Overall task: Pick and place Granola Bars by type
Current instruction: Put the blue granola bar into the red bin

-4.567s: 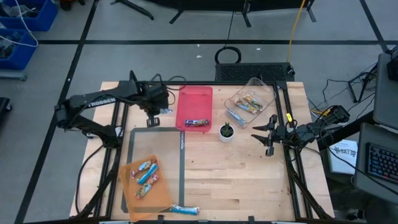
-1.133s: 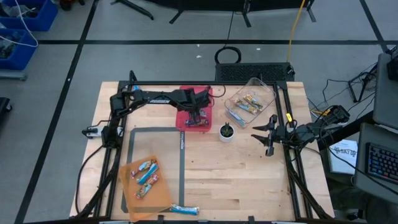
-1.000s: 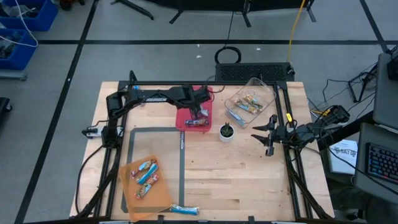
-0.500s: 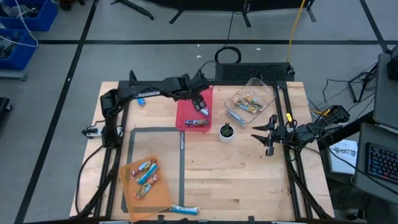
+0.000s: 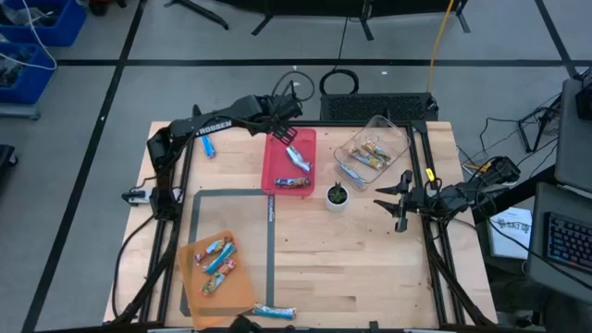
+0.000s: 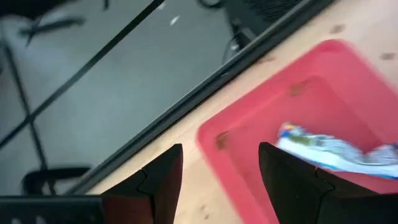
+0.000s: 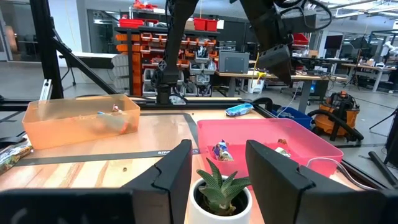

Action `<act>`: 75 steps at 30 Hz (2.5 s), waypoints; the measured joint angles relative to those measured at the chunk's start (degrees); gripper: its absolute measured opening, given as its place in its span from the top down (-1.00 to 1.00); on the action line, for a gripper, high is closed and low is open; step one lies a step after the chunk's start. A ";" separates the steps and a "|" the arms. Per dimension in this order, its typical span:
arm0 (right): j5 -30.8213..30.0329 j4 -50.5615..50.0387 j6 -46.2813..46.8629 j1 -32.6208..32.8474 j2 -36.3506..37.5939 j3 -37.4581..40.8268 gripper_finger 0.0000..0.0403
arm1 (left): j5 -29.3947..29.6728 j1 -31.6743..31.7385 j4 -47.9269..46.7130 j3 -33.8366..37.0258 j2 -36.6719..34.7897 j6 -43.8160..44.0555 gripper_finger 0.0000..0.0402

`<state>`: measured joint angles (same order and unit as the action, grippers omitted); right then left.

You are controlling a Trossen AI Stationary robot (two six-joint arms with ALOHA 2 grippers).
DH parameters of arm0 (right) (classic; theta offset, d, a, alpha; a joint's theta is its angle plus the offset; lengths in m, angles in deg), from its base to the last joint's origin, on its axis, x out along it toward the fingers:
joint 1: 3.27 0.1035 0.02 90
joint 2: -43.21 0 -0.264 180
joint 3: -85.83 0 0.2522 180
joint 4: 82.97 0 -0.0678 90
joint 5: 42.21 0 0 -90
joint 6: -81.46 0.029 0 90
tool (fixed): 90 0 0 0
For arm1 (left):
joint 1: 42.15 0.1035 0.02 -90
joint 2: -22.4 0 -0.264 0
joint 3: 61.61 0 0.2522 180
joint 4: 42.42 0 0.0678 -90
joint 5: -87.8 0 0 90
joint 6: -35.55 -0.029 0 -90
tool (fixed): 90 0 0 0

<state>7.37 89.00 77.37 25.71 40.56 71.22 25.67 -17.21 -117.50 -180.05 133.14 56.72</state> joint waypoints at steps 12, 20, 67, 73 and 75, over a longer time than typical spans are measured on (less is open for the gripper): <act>0.00 0.00 0.00 0.00 0.00 -0.01 0.30 | 4.65 4.83 -16.67 -0.66 -2.11 15.56 -0.18; -0.02 0.00 0.00 0.02 0.00 -0.02 0.30 | 5.63 7.83 -22.36 -0.65 -7.03 23.89 -0.61; 0.00 0.00 0.00 0.00 0.00 -0.02 0.30 | -5.34 23.47 20.27 59.90 -27.56 32.41 -0.84; 0.00 0.00 0.00 0.02 0.00 0.00 0.30 | -4.31 25.51 25.27 61.59 -27.56 30.18 -0.83; 0.00 0.00 0.00 0.02 0.00 0.00 0.30 | -3.90 26.26 25.95 61.93 -27.56 29.94 -0.82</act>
<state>7.37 89.00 77.37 25.73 40.56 71.23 21.76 9.05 -91.56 -118.12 105.58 86.66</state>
